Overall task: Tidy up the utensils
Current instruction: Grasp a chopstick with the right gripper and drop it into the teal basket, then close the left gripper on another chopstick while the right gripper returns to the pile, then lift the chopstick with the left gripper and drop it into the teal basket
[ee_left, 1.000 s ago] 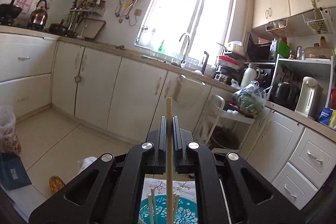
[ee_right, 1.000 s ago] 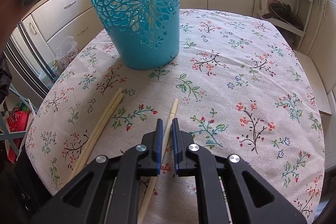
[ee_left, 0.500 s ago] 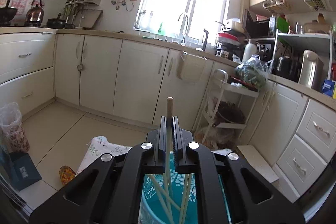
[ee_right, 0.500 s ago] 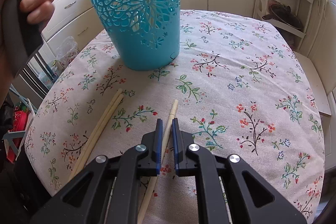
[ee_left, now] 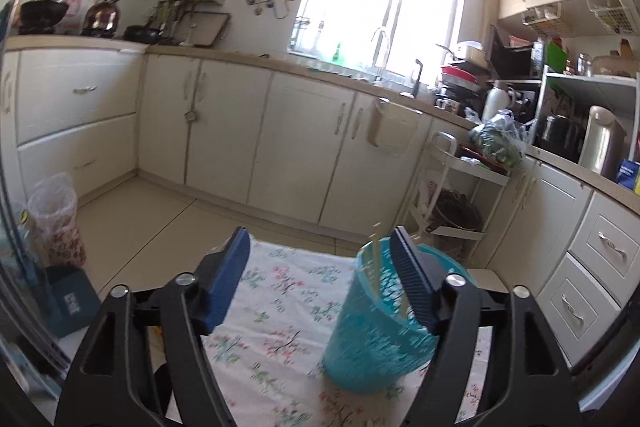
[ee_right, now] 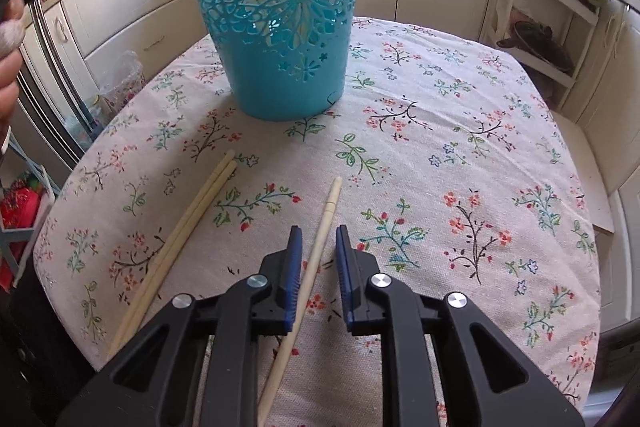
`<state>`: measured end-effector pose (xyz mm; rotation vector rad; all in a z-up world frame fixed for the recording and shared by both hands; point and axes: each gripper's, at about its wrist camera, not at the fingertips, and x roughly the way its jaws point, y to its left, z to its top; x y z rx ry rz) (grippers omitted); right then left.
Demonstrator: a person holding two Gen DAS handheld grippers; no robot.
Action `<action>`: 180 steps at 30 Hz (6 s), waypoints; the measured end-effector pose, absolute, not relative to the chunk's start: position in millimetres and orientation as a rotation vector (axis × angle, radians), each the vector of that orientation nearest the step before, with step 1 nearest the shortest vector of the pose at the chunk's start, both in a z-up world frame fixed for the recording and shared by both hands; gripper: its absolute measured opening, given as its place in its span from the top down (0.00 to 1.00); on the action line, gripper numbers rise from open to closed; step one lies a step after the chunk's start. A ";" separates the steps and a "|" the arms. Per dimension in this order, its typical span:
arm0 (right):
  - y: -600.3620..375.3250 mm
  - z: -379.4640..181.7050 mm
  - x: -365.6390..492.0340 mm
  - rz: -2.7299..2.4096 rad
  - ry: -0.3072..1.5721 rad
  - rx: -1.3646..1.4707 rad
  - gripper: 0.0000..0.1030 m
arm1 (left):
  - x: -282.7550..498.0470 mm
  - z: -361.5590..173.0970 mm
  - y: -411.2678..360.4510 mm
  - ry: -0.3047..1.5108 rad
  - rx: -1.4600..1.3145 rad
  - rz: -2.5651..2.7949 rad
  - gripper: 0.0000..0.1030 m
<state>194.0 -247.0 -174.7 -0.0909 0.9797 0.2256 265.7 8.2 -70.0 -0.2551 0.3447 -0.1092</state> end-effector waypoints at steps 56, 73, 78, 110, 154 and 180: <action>-255.9 -20.9 230.3 0.300 0.436 0.328 0.81 | 280.1 -205.4 41.9 0.716 -0.397 -0.049 0.16; -186.8 -178.1 193.9 0.270 0.954 0.044 0.85 | 280.4 -207.2 41.9 0.726 -0.402 -0.040 0.14; -192.6 -183.5 191.5 0.244 0.956 -0.018 0.91 | 280.5 -208.1 42.1 0.727 -0.407 -0.042 0.14; -284.8 -181.8 194.8 0.119 0.981 0.226 0.81 | 258.9 -218.9 -100.5 0.956 0.109 -0.295 0.93; -256.5 -184.6 195.8 0.138 0.942 0.042 0.91 | 259.3 -220.3 -68.7 0.955 0.087 -0.267 0.93; -254.1 -185.1 192.7 0.144 0.939 0.039 0.91 | 238.1 -145.1 -26.6 0.729 -0.216 -0.407 0.95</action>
